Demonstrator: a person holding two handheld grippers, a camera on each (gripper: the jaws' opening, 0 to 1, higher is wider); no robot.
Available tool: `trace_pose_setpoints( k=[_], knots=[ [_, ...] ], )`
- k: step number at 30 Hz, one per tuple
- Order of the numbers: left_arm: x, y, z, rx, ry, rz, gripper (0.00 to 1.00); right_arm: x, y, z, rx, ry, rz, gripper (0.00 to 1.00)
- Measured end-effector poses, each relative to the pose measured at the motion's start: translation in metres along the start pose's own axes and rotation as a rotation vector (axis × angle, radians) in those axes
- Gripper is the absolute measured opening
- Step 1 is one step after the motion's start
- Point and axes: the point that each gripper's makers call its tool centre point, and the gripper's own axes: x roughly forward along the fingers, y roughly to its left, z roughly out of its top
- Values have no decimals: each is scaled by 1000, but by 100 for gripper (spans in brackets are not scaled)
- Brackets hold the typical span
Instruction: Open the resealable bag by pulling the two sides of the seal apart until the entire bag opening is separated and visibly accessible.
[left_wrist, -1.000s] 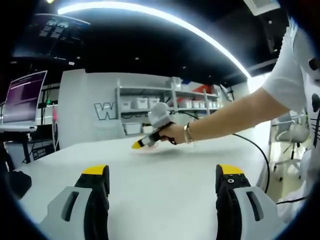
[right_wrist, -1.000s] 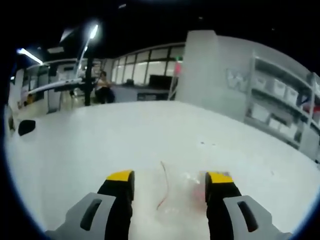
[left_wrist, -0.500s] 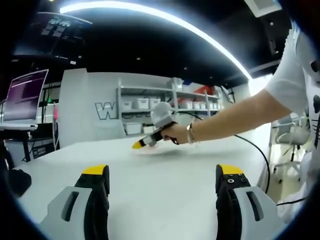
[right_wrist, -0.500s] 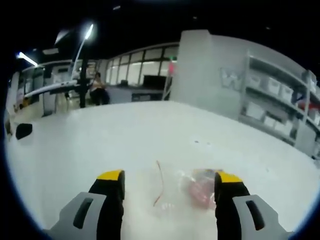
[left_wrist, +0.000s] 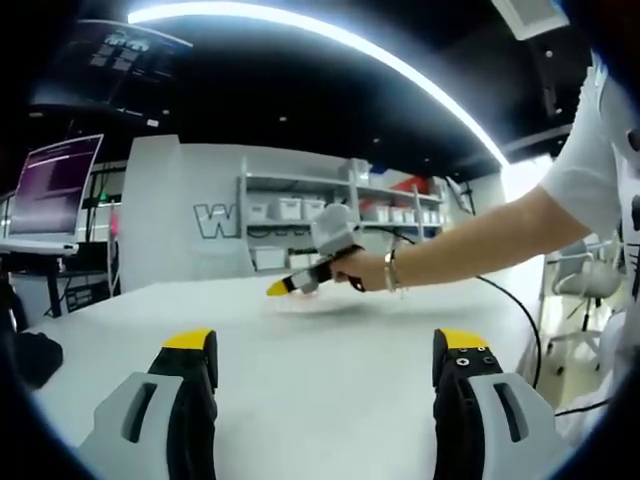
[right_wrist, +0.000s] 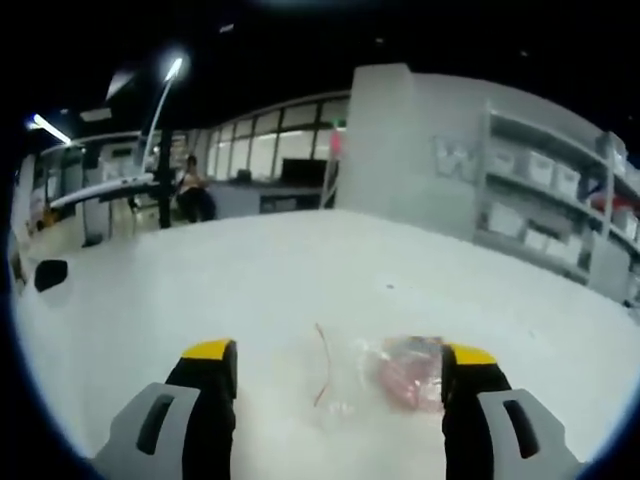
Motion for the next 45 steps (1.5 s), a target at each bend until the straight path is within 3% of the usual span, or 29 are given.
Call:
trace_pose_setpoints(
  k=[8, 45],
  knots=[
    [0, 3, 2, -19, -9, 8, 89, 0, -5, -3, 25, 2, -13, 99],
    [1, 10, 3, -53, -18, 29, 89, -16, -15, 0, 33, -26, -16, 100]
  ],
)
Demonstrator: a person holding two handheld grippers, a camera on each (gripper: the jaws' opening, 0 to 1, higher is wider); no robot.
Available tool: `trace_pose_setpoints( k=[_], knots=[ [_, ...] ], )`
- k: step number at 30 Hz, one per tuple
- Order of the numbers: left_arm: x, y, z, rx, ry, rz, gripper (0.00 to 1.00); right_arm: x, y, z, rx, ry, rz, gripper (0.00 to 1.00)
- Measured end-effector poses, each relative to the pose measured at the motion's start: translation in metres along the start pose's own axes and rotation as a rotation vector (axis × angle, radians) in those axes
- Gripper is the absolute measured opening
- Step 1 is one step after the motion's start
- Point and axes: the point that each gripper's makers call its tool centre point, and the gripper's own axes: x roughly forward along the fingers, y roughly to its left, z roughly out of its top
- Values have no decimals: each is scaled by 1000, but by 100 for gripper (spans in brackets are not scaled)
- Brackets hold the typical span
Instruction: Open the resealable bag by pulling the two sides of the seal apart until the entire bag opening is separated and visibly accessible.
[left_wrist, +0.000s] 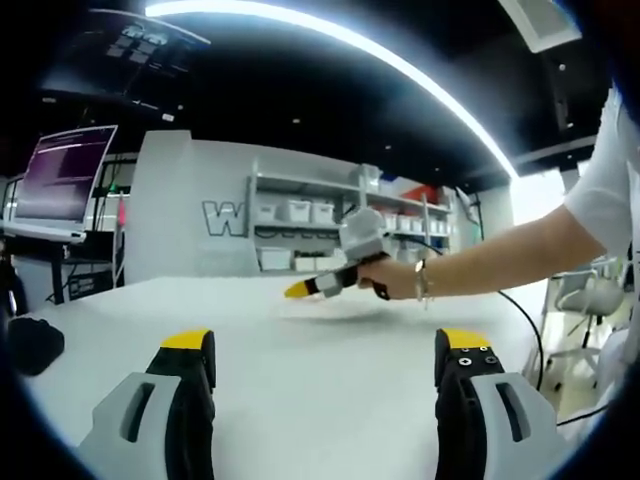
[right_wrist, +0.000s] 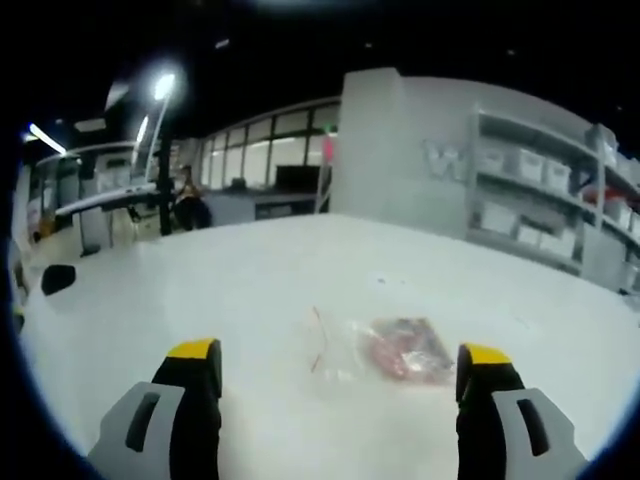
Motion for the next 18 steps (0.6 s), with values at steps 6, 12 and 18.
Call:
trace_pose_setpoints(
  k=[6, 12, 18],
  knots=[
    [0, 0, 0, 0, 2, 2, 89, -4, 2, 1, 2, -7, 6, 100],
    [1, 0, 0, 0, 1, 3, 89, -9, 4, -2, 12, -9, 8, 99],
    [1, -1, 1, 1, -1, 3, 89, -14, 3, -2, 18, -12, 9, 99]
  ],
)
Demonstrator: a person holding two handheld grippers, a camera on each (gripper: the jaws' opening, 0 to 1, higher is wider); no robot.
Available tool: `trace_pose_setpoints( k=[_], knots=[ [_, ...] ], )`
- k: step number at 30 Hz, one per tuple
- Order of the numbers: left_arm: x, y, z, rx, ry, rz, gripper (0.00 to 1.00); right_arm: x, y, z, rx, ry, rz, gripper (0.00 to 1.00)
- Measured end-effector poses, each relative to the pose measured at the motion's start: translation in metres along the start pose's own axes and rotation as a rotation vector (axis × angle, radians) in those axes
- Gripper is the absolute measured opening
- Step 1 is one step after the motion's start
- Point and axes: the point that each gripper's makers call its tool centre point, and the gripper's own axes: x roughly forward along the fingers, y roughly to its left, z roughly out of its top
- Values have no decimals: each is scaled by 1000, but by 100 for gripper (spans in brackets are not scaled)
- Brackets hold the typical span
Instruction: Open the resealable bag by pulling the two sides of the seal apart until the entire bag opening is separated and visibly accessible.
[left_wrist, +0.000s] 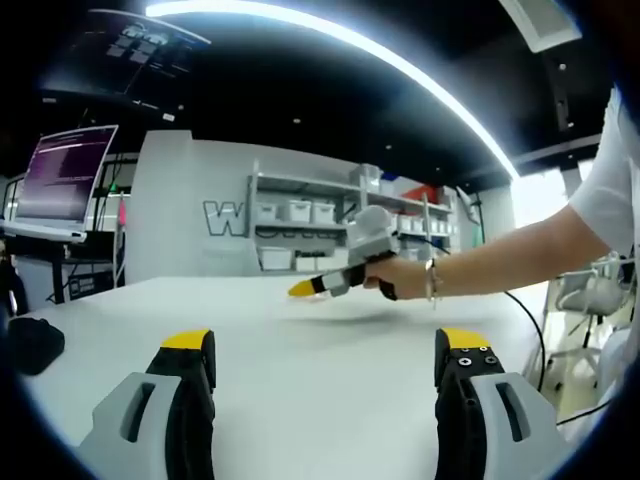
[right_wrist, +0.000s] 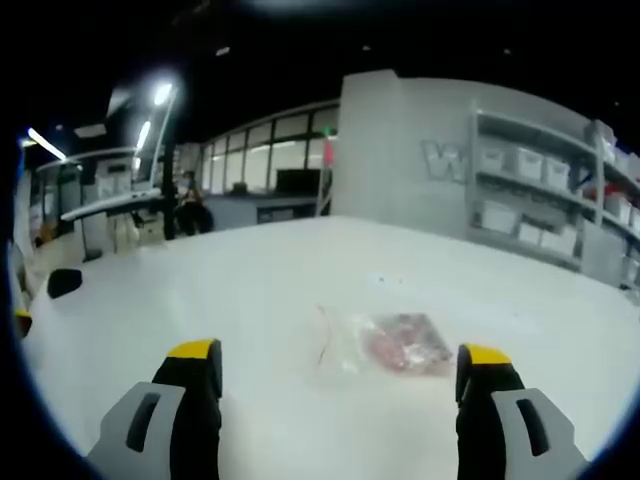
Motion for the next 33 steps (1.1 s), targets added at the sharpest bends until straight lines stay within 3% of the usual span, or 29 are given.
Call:
trace_pose_setpoints(
  k=[33],
  knots=[
    [1, -7, 1, 2, 0, 3, 89, -29, 17, -7, 21, -31, 12, 99]
  ],
)
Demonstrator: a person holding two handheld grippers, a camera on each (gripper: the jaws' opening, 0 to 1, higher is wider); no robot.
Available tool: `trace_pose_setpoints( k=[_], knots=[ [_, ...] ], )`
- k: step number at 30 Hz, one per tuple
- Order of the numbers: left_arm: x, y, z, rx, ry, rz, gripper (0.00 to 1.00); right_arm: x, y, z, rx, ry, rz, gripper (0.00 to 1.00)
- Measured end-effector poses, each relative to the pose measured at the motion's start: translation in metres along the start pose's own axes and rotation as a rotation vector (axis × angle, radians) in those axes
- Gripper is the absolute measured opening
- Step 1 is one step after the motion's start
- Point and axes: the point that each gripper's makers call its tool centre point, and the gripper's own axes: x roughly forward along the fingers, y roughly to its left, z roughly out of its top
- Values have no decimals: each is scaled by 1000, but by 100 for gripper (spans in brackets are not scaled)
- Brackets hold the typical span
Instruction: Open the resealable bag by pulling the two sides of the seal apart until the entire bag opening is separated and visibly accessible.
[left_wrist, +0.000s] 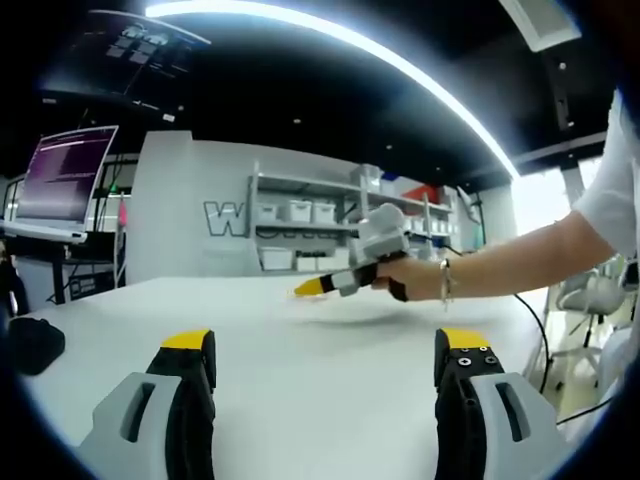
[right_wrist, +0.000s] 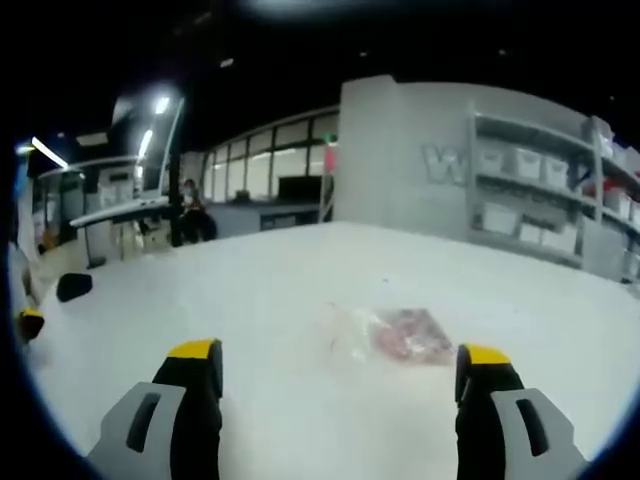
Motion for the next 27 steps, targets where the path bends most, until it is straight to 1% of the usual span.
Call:
trace_pose_setpoints(
  k=[6, 9, 15, 18, 20, 27],
  knots=[
    [0, -3, 1, 0, -2, 2, 89, -8, 2, -3, 6, -4, -1, 99],
    [0, -4, 1, 0, -3, 1, 88, -6, -2, -3, 8, -4, -2, 99],
    [0, -4, 1, -1, -3, 3, 88, -13, -2, -5, 19, -11, -4, 98],
    [0, 0, 1, 0, -2, 2, 88, -16, -1, -5, 22, -16, -4, 98],
    [0, 0, 1, 1, -2, 3, 88, -15, -8, -5, 25, -15, -6, 98],
    [0, 0, 1, 3, -2, 6, 88, -19, -8, -6, 29, -20, -7, 98]
  ],
)
